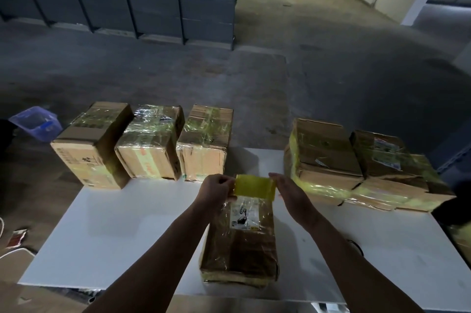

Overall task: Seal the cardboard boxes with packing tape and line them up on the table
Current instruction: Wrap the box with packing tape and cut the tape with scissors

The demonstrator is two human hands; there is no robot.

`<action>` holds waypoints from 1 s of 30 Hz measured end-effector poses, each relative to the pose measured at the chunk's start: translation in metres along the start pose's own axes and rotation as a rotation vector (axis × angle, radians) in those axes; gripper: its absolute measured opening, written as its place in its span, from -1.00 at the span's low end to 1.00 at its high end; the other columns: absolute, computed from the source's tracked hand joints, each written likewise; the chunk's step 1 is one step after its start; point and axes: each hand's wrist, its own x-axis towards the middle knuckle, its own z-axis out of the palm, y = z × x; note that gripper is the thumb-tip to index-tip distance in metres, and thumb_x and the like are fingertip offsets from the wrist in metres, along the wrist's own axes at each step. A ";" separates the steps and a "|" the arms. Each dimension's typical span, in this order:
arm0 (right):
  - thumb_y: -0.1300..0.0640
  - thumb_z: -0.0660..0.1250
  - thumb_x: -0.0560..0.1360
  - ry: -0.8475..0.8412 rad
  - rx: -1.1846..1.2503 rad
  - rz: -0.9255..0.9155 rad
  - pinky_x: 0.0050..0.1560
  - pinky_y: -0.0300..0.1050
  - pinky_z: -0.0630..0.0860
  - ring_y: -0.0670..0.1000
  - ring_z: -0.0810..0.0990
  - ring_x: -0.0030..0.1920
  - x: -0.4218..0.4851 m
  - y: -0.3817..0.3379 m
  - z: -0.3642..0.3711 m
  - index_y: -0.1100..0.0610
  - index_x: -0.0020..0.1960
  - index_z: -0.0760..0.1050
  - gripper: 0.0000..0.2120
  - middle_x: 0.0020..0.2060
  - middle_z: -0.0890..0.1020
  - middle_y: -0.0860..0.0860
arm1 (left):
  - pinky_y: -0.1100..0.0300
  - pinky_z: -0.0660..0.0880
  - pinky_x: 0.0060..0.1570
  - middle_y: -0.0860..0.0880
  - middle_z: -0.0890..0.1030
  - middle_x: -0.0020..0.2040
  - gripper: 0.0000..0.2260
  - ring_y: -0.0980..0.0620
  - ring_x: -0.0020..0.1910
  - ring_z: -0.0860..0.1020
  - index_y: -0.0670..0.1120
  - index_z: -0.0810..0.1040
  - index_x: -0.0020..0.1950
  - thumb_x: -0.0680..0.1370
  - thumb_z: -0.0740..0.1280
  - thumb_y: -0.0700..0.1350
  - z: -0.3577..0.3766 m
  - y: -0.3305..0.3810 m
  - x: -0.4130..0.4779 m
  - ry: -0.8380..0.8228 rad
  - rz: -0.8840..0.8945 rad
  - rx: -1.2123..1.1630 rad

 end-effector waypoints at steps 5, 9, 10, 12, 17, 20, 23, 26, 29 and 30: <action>-0.09 0.03 0.56 0.010 0.080 -0.069 -0.02 0.07 0.52 0.17 0.54 -0.06 0.005 -0.003 0.007 0.16 0.03 0.44 -0.64 -0.11 0.53 0.23 | 0.18 0.48 -0.26 -0.19 0.48 -0.24 -0.84 -0.03 -0.30 0.48 -0.29 0.52 -0.16 0.59 0.22 -0.32 -0.012 0.006 -0.001 -0.122 -0.160 -0.250; -0.02 0.06 0.62 -0.050 0.263 -0.008 -0.03 -0.08 0.49 0.06 0.51 -0.10 0.010 -0.015 0.009 0.23 -0.07 0.45 -0.65 -0.17 0.50 0.20 | 0.29 0.42 -0.40 -0.09 0.32 -0.35 -0.87 0.07 -0.39 0.35 -0.18 0.43 -0.18 0.58 0.23 -0.25 -0.020 0.000 -0.004 -0.283 -0.277 -0.410; -0.05 0.08 0.61 -0.063 0.301 -0.005 -0.05 -0.07 0.46 0.11 0.50 -0.12 0.012 -0.018 0.011 0.30 -0.09 0.45 -0.58 -0.18 0.48 0.30 | 0.30 0.45 -0.40 -0.08 0.34 -0.34 -0.86 0.06 -0.38 0.37 -0.18 0.44 -0.18 0.58 0.24 -0.22 -0.022 -0.002 -0.003 -0.285 -0.299 -0.436; -0.15 0.14 0.54 -0.082 0.327 -0.018 -0.12 -0.04 0.43 0.13 0.48 -0.21 0.015 -0.022 0.015 0.33 -0.17 0.43 -0.49 -0.28 0.42 0.31 | 0.30 0.46 -0.38 -0.08 0.43 -0.35 -0.82 0.07 -0.38 0.43 -0.22 0.47 -0.21 0.59 0.26 -0.22 -0.025 -0.005 -0.003 -0.270 -0.337 -0.483; -0.14 0.23 0.54 -0.030 0.267 -0.005 -0.35 -0.19 0.34 -0.04 0.40 -0.42 0.019 -0.031 0.025 0.09 -0.36 0.33 -0.59 -0.46 0.36 0.04 | 0.34 0.46 -0.50 -0.15 0.46 -0.30 -0.86 0.04 -0.37 0.47 -0.29 0.47 -0.19 0.58 0.26 -0.32 -0.028 -0.007 -0.006 -0.188 -0.368 -0.430; 0.04 0.22 0.60 0.016 0.145 -0.014 -0.41 -0.25 0.27 -0.11 0.33 -0.49 0.017 -0.029 0.026 0.01 -0.46 0.25 -0.55 -0.53 0.29 -0.09 | 0.31 0.46 -0.47 -0.14 0.43 -0.32 -0.85 0.04 -0.41 0.45 -0.28 0.47 -0.17 0.58 0.30 -0.26 -0.038 -0.015 -0.003 -0.045 -0.314 -0.328; 0.07 0.23 0.60 -0.014 0.051 -0.041 -0.42 -0.27 0.26 -0.11 0.31 -0.50 0.014 -0.029 0.031 0.01 -0.52 0.24 -0.49 -0.56 0.28 -0.11 | 0.21 0.47 -0.31 -0.10 0.44 -0.42 -0.77 0.06 -0.48 0.47 -0.28 0.48 -0.29 0.57 0.32 -0.27 -0.045 -0.026 -0.004 0.002 -0.278 -0.224; 0.06 0.26 0.59 -0.040 -0.121 -0.069 -0.44 -0.30 0.24 -0.17 0.29 -0.53 0.013 -0.031 0.035 0.01 -0.52 0.26 -0.50 -0.61 0.30 -0.13 | 0.20 0.49 -0.32 -0.12 0.45 -0.39 -0.77 0.01 -0.41 0.49 -0.29 0.49 -0.26 0.58 0.30 -0.25 -0.053 -0.038 -0.006 0.080 -0.307 -0.156; -0.02 0.25 0.58 -0.085 -0.342 -0.047 -0.45 -0.23 0.26 -0.14 0.32 -0.52 0.009 -0.029 0.036 0.03 -0.45 0.37 -0.58 -0.55 0.36 -0.10 | 0.26 0.49 -0.38 -0.13 0.43 -0.35 -0.76 0.02 -0.39 0.49 -0.29 0.48 -0.27 0.59 0.28 -0.24 -0.072 -0.048 -0.006 0.068 -0.261 -0.087; -0.03 0.25 0.58 -0.096 -0.360 -0.029 -0.46 -0.22 0.26 -0.12 0.33 -0.53 0.008 -0.029 0.037 0.05 -0.42 0.39 -0.59 -0.54 0.37 -0.07 | 0.28 0.49 -0.39 -0.13 0.42 -0.35 -0.77 0.02 -0.38 0.48 -0.30 0.48 -0.26 0.59 0.28 -0.25 -0.077 -0.052 -0.004 0.057 -0.243 -0.071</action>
